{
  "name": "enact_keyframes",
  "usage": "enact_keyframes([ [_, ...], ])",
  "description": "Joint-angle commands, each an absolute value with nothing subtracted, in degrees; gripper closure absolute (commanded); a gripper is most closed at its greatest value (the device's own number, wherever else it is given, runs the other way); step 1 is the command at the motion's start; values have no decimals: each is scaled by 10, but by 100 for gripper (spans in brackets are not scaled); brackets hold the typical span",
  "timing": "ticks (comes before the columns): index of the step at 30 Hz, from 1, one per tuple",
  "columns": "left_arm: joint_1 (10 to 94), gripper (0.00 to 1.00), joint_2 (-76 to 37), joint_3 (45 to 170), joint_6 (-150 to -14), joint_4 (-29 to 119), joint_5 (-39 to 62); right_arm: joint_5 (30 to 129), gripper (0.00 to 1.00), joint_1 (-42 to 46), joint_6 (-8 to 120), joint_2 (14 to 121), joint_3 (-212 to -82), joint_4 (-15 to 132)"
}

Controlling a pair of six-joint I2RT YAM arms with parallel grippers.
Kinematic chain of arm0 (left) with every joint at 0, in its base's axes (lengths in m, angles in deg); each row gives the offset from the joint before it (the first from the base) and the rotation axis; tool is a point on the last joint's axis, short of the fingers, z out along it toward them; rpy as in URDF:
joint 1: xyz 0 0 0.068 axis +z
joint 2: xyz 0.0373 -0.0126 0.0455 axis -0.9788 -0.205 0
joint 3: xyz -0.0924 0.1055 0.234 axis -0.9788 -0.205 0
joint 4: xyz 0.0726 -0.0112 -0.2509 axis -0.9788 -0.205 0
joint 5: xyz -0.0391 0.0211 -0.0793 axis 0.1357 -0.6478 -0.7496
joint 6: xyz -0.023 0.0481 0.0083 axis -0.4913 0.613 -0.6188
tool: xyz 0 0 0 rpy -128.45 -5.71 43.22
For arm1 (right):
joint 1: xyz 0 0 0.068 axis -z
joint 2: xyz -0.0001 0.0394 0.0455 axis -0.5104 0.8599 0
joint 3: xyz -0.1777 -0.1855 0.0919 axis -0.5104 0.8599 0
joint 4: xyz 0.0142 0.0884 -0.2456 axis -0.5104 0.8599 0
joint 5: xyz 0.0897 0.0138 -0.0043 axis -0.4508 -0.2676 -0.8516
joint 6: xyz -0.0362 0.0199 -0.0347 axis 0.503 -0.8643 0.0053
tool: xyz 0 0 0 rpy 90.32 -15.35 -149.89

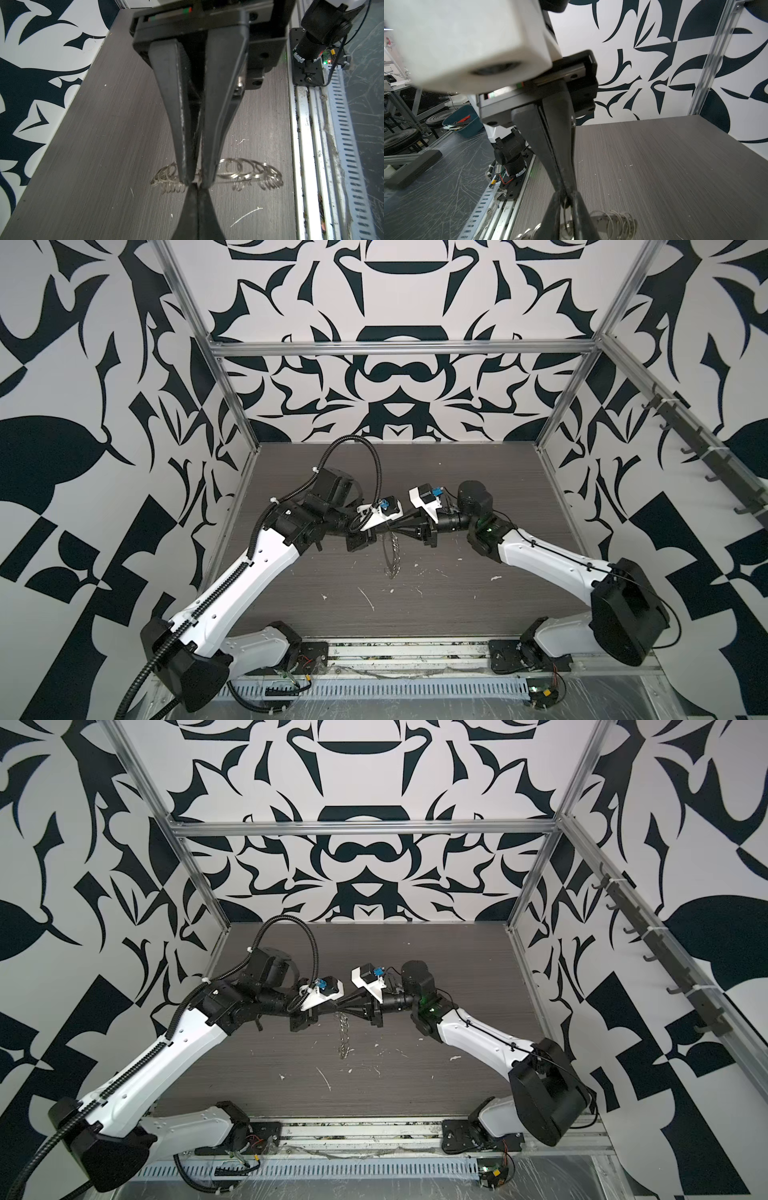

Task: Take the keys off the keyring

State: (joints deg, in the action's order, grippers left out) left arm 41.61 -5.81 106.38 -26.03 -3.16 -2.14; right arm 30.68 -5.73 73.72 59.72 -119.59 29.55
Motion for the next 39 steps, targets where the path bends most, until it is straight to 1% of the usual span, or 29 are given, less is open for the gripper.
enact_keyframes([
  [1,414,100,-47,1074,-249,-39,-34,295,98,-60,743,591,-1219,288],
  [2,414,100,-46,1074,-250,-37,-34,294,100,-59,745,591,-1221,290],
  [5,414,100,-40,1066,-257,-24,-34,292,100,-60,747,586,-1221,293],
  [6,414,95,-36,1059,-263,-13,-36,294,100,-60,748,583,-1219,291],
  [7,414,84,-30,1052,-270,-1,-41,297,100,-60,748,579,-1218,286],
  [9,416,70,-13,1032,-284,30,-39,304,100,-59,744,573,-1209,266],
  [10,418,66,-4,1021,-293,47,-40,308,100,-59,740,569,-1203,250],
  [11,422,64,5,1012,-301,62,-42,311,100,-58,731,567,-1197,231],
  [13,441,64,20,997,-324,82,-67,317,100,-54,692,565,-1181,160],
  [19,520,66,56,955,-420,176,-195,341,100,-43,552,588,-1144,-86],
  [24,540,68,51,942,-481,243,-250,365,100,-44,470,626,-1144,-224],
  [31,541,72,19,947,-508,288,-298,373,100,-45,468,642,-1159,-226],
  [39,541,73,4,943,-513,305,-307,375,100,-47,468,642,-1166,-226],
])
